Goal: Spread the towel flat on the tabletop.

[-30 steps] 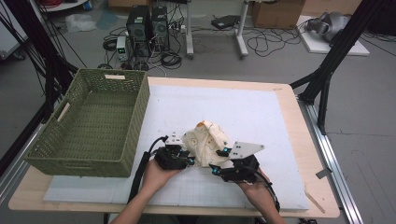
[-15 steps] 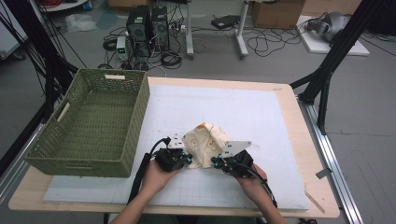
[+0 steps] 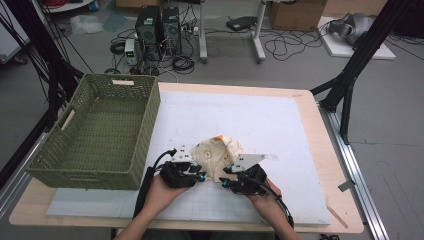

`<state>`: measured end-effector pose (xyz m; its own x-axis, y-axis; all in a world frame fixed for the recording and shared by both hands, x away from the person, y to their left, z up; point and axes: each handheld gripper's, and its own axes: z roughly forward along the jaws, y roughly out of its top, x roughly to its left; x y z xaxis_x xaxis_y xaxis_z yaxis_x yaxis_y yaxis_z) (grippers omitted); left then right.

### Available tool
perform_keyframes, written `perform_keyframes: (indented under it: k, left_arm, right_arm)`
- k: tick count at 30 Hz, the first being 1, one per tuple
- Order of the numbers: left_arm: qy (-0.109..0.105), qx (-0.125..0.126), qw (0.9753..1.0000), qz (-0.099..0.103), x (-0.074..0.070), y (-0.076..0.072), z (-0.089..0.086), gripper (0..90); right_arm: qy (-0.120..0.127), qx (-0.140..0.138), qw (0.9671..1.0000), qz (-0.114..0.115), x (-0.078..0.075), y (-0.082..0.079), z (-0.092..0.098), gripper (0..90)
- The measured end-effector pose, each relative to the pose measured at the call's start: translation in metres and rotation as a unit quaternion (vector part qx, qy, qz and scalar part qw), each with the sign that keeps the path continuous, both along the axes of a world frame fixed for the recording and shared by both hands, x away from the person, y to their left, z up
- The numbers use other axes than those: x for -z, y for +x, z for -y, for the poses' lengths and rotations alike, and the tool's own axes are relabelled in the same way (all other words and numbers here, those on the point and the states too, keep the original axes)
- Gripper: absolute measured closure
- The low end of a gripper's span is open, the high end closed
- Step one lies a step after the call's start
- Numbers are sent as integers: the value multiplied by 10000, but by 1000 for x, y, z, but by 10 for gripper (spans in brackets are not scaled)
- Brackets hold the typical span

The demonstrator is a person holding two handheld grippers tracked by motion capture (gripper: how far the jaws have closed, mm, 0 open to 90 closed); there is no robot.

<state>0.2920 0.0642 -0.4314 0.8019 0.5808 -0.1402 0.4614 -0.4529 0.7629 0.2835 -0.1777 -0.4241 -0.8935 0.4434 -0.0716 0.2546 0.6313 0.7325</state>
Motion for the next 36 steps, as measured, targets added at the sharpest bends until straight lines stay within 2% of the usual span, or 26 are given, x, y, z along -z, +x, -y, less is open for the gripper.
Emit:
perform_keyframes:
  k: [3,4,8,12,14,16,20,22,24,27,31,33,36]
  left_arm:
    - [153,-37,9998,-118,12,4,3,676]
    - [95,-80,9999,-6,14,4,2,709]
    - [91,-112,9999,19,15,6,1,851]
    - [97,-65,9999,21,14,5,0,885]
    - [38,-61,10000,-57,12,5,-2,887]
    - [-28,-70,10000,-30,9,3,-6,889]
    - [-290,-138,9995,50,-3,-3,-19,889]
    - [-412,-184,9989,108,-10,-6,-25,889]
    - [-497,-236,9984,162,-15,-10,-31,889]
    - [-562,-294,9977,252,-21,-16,-37,890]
    - [-767,-396,9957,337,-31,-20,-44,891]
    - [-937,-396,9942,350,-39,-22,-46,891]
    - [-987,-340,9936,423,-48,-27,-49,891]
  right_arm:
    - [-71,60,9999,-88,7,3,-5,617]
    - [-135,82,9998,-100,9,3,-6,617]
    - [-353,93,9993,-58,16,5,-10,679]
    - [-395,25,9992,46,15,7,-9,823]
    - [-344,-43,9994,-36,14,9,-6,838]
    - [-251,-141,9995,-90,12,9,0,840]
    - [-38,-528,9986,-34,0,4,18,839]
    - [28,-576,9983,45,-8,3,30,839]
    - [181,-609,9980,21,-15,3,44,839]
    - [274,-545,9981,36,-22,1,63,840]
    - [450,-422,9979,175,-32,0,86,840]
    - [519,-382,9977,213,-38,-1,96,840]
    - [519,-369,9975,291,-46,-2,108,840]
